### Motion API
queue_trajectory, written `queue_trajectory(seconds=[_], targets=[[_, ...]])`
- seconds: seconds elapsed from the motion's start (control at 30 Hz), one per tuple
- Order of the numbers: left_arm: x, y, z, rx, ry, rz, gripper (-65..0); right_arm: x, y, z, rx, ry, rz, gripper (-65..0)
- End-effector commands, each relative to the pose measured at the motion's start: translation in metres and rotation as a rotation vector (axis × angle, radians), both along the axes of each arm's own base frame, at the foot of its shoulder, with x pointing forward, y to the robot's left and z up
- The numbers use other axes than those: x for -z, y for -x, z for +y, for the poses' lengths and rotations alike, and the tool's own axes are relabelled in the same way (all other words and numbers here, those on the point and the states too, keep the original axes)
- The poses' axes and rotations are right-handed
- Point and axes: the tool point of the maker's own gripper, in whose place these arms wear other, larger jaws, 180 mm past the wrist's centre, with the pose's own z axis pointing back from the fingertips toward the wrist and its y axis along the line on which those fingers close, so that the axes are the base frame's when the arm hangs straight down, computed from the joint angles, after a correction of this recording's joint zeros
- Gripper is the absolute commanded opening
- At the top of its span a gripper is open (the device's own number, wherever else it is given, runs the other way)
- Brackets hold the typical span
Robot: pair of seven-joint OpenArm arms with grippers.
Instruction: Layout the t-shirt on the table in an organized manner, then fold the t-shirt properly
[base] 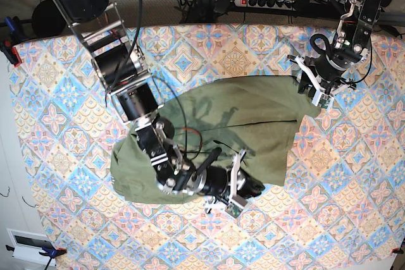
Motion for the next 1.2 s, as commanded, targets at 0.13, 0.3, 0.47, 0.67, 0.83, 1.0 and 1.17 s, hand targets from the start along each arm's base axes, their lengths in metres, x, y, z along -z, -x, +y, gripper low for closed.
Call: queue_trajectory(seconds=[0.13, 0.3, 0.47, 0.67, 0.83, 1.0, 1.17], targets=[[-0.011, -0.008, 0.003, 0.009, -0.009, -0.045, -50.9, -0.063, -0.026, -0.006, 0.078, -0.081, -0.142, -49.3], [-0.007, -0.003, -0.005, 0.035, -0.008, -0.028, -50.9, -0.061, -0.037, -0.092, 0.305, -0.097, -0.163, -49.3], [0.002, 0.004, -0.015, 0.146, -0.094, -0.032, -50.8, -0.04, -0.04, -0.178, 0.516, -0.116, -0.109, -49.0], [0.009, 0.005, -0.013, 0.271, -0.324, -0.103, -49.5, -0.006, -0.023, -0.259, 0.722, -0.144, -0.038, -49.2], [0.007, -0.007, 0.004, 0.295, -0.473, -0.145, -37.9, 0.018, -0.009, -0.296, 0.824, -0.157, 0.017, -48.8], [0.009, -0.017, -0.002, 0.327, -0.492, -0.156, -33.8, 0.034, 0.004, -0.313, 0.865, -0.14, 0.048, -43.0], [0.009, -0.018, -0.005, 0.319, -0.475, -0.156, -37.6, 0.038, 0.007, -0.315, 0.864, -0.127, 0.054, -36.5]])
